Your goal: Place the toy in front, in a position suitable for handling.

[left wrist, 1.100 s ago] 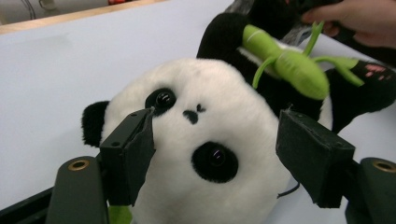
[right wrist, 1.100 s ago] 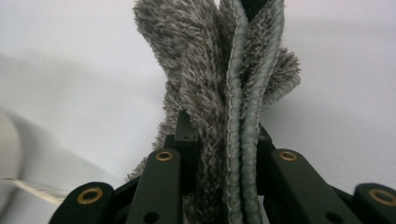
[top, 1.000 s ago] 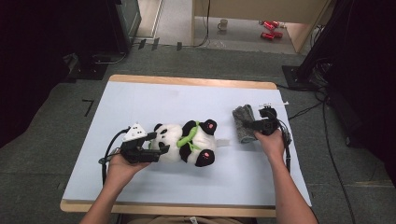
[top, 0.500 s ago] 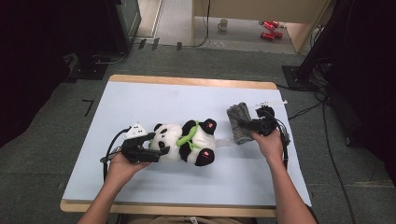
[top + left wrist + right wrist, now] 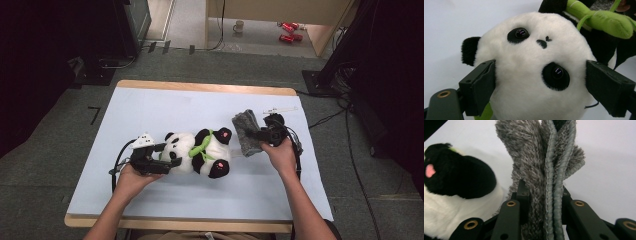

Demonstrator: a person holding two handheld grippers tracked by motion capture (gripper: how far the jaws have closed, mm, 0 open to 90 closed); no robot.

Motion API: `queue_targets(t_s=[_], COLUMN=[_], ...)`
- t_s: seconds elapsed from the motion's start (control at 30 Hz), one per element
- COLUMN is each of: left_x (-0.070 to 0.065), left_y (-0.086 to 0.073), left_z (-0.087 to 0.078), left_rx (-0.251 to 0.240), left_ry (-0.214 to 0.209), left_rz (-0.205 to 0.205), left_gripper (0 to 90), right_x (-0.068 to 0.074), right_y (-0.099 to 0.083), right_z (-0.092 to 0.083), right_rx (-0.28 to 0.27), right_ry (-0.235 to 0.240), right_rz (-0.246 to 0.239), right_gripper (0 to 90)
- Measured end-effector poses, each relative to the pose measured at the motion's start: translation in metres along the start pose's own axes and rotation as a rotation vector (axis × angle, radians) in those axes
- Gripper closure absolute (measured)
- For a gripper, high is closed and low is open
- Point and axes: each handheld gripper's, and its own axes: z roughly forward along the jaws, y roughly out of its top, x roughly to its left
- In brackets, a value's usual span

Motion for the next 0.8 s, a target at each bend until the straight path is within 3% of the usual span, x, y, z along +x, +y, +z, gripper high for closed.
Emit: queue_targets(t_s=[0.17, 0.43, 0.57, 0.8], left_x=[-0.005, -0.002, -0.002, -0.003], left_y=[0.001, 0.001, 0.0, 0.0], left_z=[0.0, 0.0, 0.0, 0.0], left_rx=[0.015, 0.01, 0.004, 0.005], left_ry=[0.028, 0.019, 0.018, 0.021], left_rz=[0.013, 0.003, 0.001, 0.003], left_gripper=[13.5, 13.6, 13.6, 13.6], right_x=[0.008, 0.019, 0.032, 0.05], right_y=[0.011, 0.036, 0.055, 0.07], right_z=[-0.004, -0.018, -0.023, -0.02], right_rx=[0.016, 0.011, 0.013, 0.024], right_ry=[-0.004, -0.001, 0.033, 0.072], right_rz=[-0.016, -0.049, -0.064, -0.096], right_gripper=[73.2, 73.3, 72.7, 73.0])
